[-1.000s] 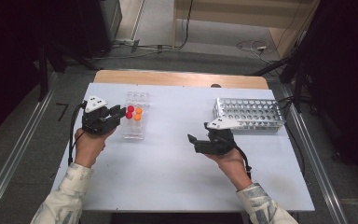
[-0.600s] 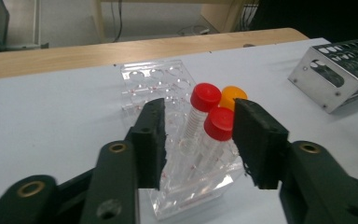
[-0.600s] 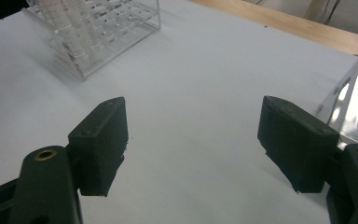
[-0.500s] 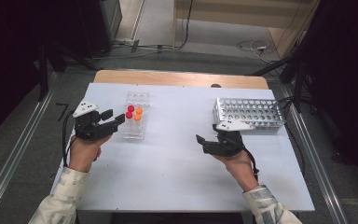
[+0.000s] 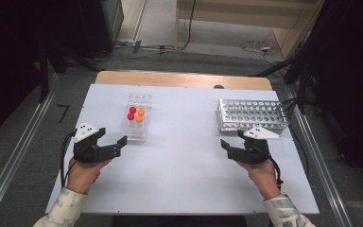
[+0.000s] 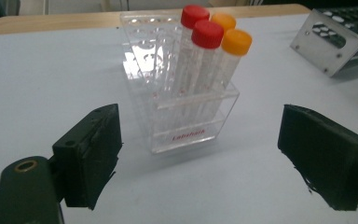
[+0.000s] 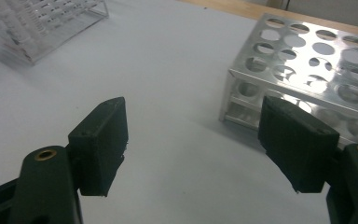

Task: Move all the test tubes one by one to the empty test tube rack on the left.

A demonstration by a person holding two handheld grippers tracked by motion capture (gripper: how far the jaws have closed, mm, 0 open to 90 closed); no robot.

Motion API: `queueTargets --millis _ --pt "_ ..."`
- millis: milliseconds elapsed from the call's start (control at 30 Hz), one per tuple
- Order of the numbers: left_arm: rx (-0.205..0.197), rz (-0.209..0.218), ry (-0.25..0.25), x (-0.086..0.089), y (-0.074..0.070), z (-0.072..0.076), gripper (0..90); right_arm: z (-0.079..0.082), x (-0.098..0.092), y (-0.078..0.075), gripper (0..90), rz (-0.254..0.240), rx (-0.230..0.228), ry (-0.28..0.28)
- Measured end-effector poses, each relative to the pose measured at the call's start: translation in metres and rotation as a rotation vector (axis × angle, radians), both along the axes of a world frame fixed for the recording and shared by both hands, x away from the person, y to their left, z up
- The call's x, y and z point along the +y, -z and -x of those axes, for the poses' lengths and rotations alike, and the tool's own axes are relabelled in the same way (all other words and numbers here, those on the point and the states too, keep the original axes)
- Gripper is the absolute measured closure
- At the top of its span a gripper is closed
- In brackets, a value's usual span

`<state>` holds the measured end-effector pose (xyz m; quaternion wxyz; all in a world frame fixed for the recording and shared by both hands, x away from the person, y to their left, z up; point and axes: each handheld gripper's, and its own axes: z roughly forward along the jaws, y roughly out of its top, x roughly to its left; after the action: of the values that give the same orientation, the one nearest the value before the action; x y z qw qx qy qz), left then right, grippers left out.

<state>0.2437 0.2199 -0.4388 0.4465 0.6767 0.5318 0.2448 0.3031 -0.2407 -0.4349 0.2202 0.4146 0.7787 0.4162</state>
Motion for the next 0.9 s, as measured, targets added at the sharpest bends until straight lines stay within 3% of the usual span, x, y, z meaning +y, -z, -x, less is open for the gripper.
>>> queueTargets --millis 367,533,900 --pt "0.011 0.000 -0.077 0.023 0.018 0.025 13.2 0.014 -0.058 0.009 23.2 0.002 0.011 0.128" --pt "0.006 -0.040 -0.125 0.030 0.022 0.032 13.2 0.022 -0.084 0.010 23.1 -0.009 0.013 0.188" --pt "0.007 -0.038 -0.141 0.037 0.028 0.044 13.1 0.037 -0.118 0.015 23.1 -0.003 0.010 0.276"
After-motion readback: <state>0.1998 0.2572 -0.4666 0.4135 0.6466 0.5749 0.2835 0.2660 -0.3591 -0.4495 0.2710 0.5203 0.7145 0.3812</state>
